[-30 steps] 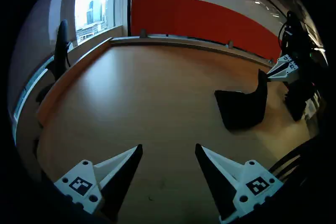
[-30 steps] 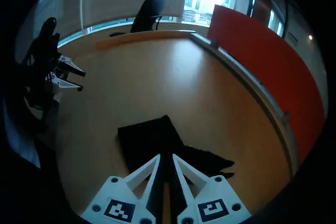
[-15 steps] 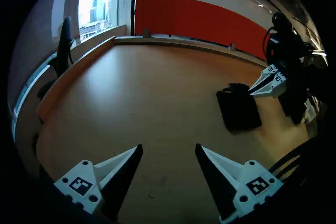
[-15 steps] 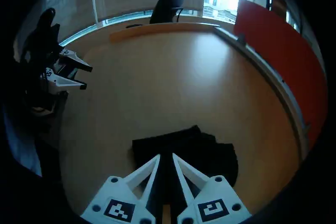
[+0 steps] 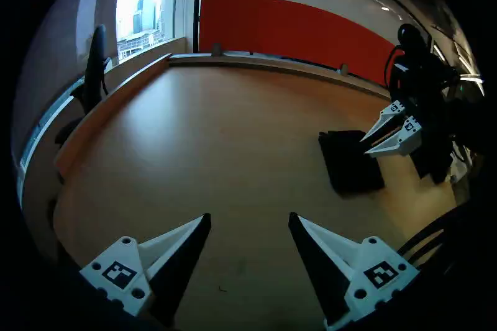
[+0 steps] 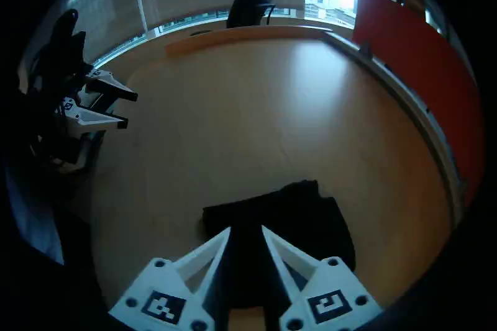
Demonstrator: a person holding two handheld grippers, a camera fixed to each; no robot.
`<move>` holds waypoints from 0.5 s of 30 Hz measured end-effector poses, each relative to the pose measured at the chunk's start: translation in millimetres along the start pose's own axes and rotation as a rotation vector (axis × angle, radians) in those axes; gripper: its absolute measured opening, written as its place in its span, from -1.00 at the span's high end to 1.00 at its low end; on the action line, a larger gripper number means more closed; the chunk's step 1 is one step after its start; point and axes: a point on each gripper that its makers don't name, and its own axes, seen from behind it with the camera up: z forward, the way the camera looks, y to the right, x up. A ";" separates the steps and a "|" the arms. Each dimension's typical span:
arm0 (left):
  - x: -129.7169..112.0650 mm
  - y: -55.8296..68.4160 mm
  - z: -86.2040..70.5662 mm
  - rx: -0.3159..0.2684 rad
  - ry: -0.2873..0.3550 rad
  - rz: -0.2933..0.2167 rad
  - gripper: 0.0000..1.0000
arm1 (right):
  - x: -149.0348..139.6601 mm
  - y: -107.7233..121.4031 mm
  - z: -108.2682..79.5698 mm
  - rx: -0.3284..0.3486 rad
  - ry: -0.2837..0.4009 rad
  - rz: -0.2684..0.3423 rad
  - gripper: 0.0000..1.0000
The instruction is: Fold towel
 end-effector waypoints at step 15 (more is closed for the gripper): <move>0.7 4.7 0.2 -0.006 0.003 0.005 -0.86 | -15.3 1.5 -8.1 -0.041 0.001 0.025 -0.51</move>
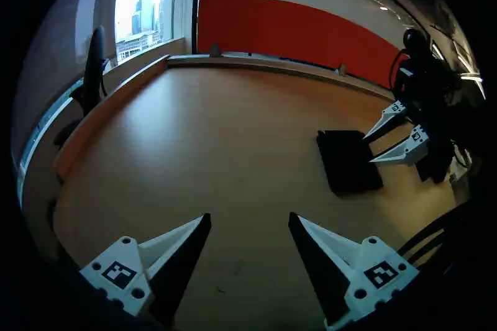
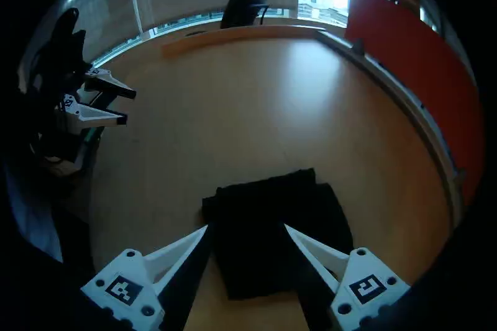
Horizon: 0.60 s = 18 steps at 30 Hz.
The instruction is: Fold towel
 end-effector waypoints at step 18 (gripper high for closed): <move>1.3 6.0 4.6 -0.014 -0.003 0.010 -0.86 | -63.6 -5.2 -10.3 -0.068 -0.051 0.106 -0.51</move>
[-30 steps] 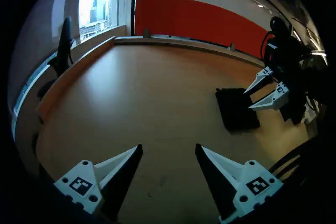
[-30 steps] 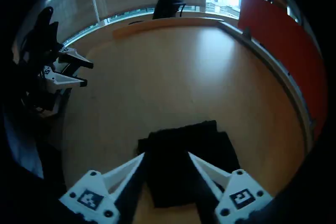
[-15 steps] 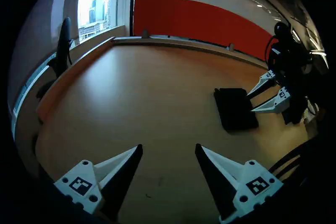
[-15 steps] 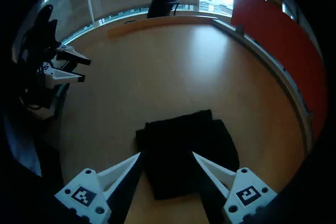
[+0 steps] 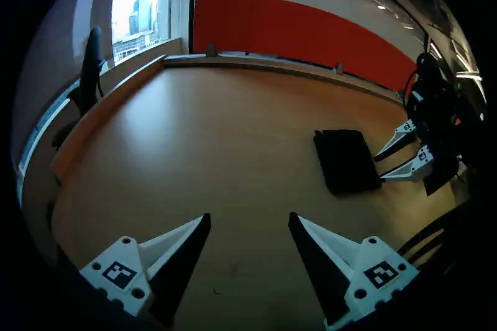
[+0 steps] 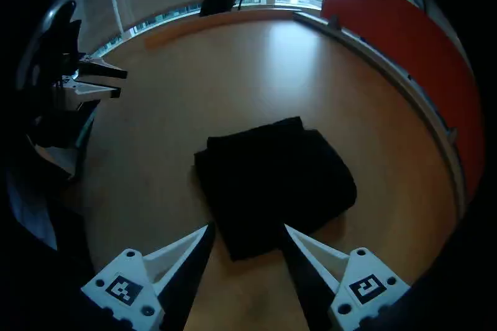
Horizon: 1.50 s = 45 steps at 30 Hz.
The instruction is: Fold towel
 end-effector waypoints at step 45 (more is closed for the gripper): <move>-0.6 2.4 6.0 -0.008 -0.011 0.000 -0.85 | -38.7 -3.5 13.2 -0.064 -0.048 0.134 0.84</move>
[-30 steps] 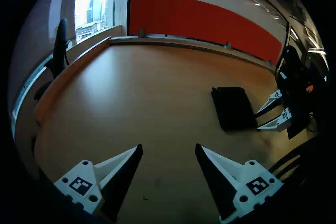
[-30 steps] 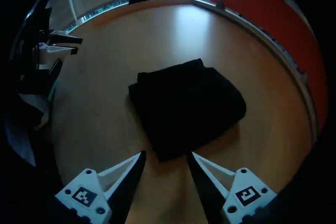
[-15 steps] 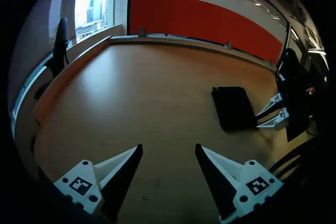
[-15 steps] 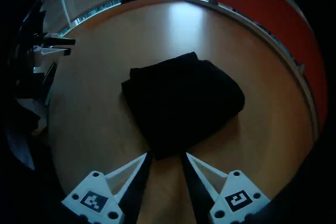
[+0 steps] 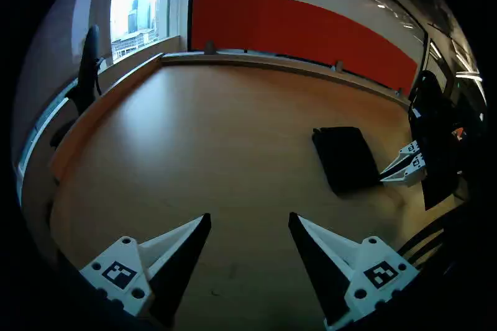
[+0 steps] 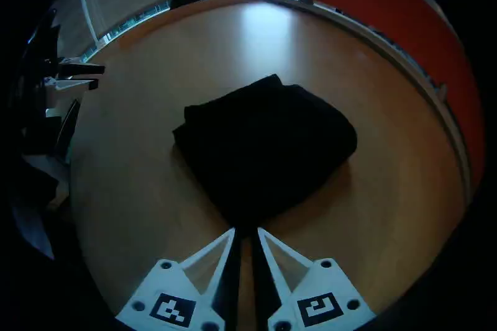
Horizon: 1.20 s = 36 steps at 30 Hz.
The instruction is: Fold towel
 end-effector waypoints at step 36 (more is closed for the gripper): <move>26.7 -5.6 -3.2 -0.012 0.060 0.024 -0.86 | 171.5 44.6 -106.7 -0.061 0.267 -0.123 0.89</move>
